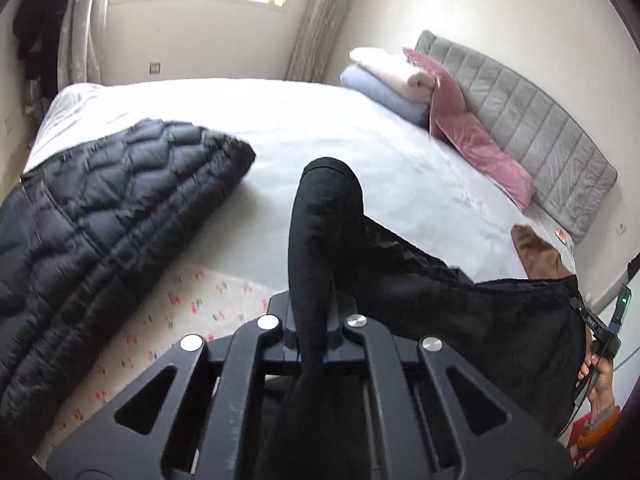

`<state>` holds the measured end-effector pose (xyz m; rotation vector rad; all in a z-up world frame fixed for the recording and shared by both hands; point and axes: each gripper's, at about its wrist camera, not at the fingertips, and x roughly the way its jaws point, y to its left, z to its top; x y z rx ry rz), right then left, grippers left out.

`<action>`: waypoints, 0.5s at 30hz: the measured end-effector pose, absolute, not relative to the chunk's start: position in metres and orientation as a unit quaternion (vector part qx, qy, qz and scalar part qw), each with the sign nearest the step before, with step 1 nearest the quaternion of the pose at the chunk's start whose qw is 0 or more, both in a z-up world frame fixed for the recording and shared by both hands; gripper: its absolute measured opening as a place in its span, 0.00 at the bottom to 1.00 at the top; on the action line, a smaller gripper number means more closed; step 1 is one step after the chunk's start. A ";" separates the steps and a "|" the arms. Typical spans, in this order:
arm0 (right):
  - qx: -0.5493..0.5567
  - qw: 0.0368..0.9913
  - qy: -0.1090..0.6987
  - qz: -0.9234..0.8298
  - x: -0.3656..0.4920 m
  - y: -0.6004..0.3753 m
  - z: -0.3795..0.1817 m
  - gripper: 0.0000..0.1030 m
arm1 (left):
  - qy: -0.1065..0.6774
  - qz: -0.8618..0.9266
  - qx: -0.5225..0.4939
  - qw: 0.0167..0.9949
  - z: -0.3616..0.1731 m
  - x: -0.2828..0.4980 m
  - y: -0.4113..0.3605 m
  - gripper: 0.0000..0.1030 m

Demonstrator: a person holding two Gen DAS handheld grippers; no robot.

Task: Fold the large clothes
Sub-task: 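Lift the hem with both grippers and fold it toward the collar, then lower the folded hem onto the coat and open both grippers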

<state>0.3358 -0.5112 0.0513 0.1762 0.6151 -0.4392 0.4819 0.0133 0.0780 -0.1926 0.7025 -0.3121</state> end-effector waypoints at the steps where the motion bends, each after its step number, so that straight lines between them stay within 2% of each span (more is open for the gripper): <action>1: 0.088 0.925 0.294 -0.224 0.345 -0.515 0.056 0.05 | 0.334 -0.143 -0.094 0.927 0.080 0.490 0.013 0.07; 4: 0.092 0.917 0.299 -0.246 0.380 -0.521 0.044 0.05 | 0.342 -0.113 -0.067 0.931 0.062 0.528 0.000 0.07; 7: 0.073 0.902 0.334 -0.262 0.411 -0.522 0.005 0.06 | 0.361 -0.082 -0.021 0.929 0.015 0.548 -0.010 0.08; 9: 0.067 0.890 0.365 -0.266 0.424 -0.528 -0.032 0.07 | 0.389 -0.057 0.026 0.919 -0.025 0.560 -0.020 0.12; 11: 0.076 0.872 0.403 -0.267 0.436 -0.536 -0.061 0.08 | 0.408 -0.028 0.091 0.908 -0.055 0.563 -0.029 0.25; 13: 0.075 0.865 0.414 -0.274 0.436 -0.540 -0.066 0.12 | 0.415 0.009 0.129 0.901 -0.062 0.564 -0.032 0.25; 15: 0.063 0.865 0.409 -0.283 0.430 -0.539 -0.054 0.20 | 0.397 0.038 0.117 0.910 -0.043 0.558 -0.020 0.25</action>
